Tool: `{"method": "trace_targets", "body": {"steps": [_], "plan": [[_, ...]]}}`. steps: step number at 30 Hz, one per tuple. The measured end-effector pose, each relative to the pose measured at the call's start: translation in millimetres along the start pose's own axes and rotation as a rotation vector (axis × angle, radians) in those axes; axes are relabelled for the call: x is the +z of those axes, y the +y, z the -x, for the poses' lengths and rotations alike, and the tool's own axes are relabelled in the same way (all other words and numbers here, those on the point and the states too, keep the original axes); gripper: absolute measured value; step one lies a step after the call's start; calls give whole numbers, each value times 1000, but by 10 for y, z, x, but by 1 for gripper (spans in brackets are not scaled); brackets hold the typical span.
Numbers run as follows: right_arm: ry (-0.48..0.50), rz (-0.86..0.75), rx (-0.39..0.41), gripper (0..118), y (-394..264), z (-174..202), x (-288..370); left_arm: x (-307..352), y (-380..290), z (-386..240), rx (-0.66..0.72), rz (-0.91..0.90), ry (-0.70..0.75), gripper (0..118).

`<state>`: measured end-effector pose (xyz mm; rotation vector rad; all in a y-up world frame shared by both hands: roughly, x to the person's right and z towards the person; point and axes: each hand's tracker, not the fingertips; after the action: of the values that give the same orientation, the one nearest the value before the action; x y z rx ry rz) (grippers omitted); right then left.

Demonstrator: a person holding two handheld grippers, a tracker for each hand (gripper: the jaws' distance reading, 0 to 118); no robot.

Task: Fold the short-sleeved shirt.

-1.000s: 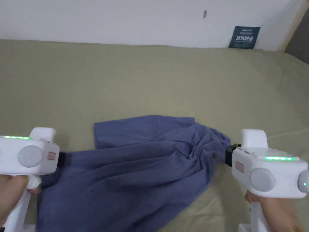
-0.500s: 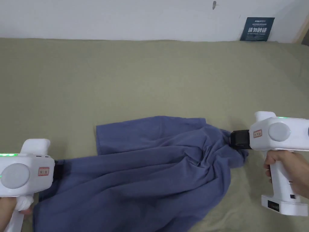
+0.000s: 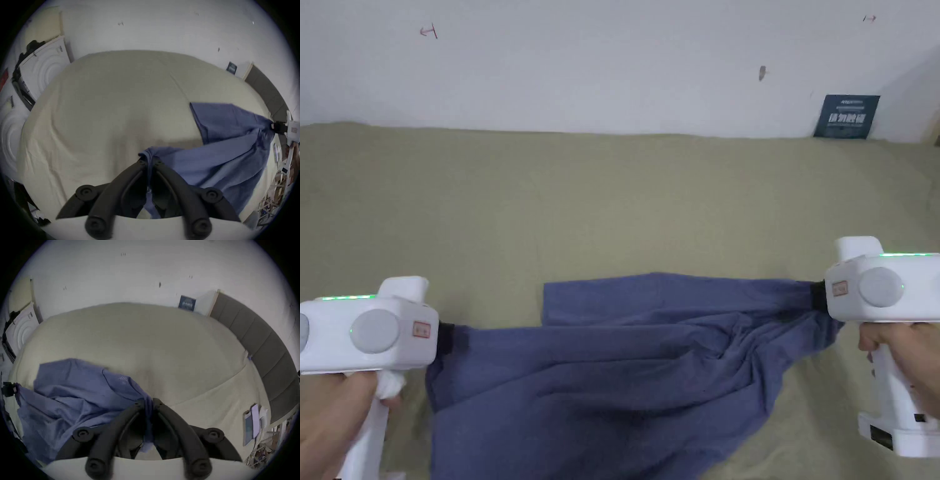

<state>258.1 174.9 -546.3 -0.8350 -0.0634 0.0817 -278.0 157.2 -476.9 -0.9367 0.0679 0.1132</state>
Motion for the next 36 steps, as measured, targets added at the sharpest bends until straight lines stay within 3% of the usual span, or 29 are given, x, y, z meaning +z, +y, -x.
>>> {"method": "trace_targets", "body": {"steps": [12,20,28,36], "plan": [[-10,-277,-38,9,729,2,1480,1694,802,296,-2,-304,157,3],[-56,-418,-9,9,1629,115,1923,2237,1696,189,-29,-455,260,3],[-110,-512,19,9,2618,206,1824,2042,2584,77,-25,-518,343,3],[-154,-498,16,9,2889,452,888,1047,3019,31,-44,-510,417,3]]}}
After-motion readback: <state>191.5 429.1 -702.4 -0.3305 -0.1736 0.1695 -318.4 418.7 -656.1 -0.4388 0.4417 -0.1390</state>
